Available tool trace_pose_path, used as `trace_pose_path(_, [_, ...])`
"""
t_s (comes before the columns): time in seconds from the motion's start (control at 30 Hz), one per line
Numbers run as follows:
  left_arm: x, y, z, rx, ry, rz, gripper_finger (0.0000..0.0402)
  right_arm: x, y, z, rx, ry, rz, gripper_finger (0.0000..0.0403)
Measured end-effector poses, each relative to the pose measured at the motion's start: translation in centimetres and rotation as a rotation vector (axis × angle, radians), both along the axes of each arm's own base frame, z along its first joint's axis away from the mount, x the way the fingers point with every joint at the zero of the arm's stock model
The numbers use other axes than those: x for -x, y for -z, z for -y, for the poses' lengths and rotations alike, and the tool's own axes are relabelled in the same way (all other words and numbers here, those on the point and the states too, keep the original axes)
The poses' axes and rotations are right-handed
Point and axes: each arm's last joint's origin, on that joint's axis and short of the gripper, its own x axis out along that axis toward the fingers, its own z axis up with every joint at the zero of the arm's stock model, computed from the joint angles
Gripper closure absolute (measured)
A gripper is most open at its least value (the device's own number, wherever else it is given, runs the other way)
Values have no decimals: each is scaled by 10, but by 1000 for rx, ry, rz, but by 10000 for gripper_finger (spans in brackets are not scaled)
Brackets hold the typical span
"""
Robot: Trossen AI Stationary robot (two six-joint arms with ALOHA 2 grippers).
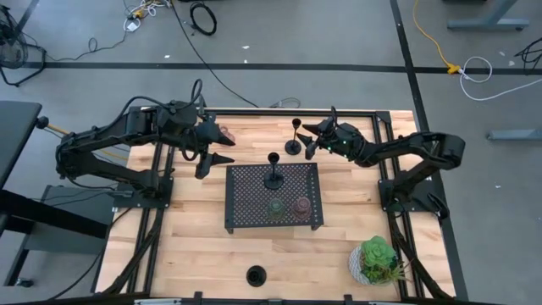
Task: Pick & Place candle stick holders
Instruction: Align the top black candle holder on the shelf with the black candle holder
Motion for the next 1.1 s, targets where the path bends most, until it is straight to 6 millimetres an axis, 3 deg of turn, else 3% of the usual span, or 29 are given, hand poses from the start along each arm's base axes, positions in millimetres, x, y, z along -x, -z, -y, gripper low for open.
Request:
trace_pose_path(0.5, [0, 0, 0, -1, 0, 0, 161, -23, -2, 11, -6, 0, 17, 187])
trace_pose_path(0.67, [0, 0, 0, -1, 0, -1, 161, -24, 1, 11, -20, 0, -11, 236])
trace_pose_path(0.97, [0, 0, 0, -1, 0, -1, 161, -24, 1, 12, 5, -3, -26, 378])
trace_pose_path(1.1, [0, 0, 0, 0, 0, -1, 161, -24, 1, 12, 11, -3, -25, 390])
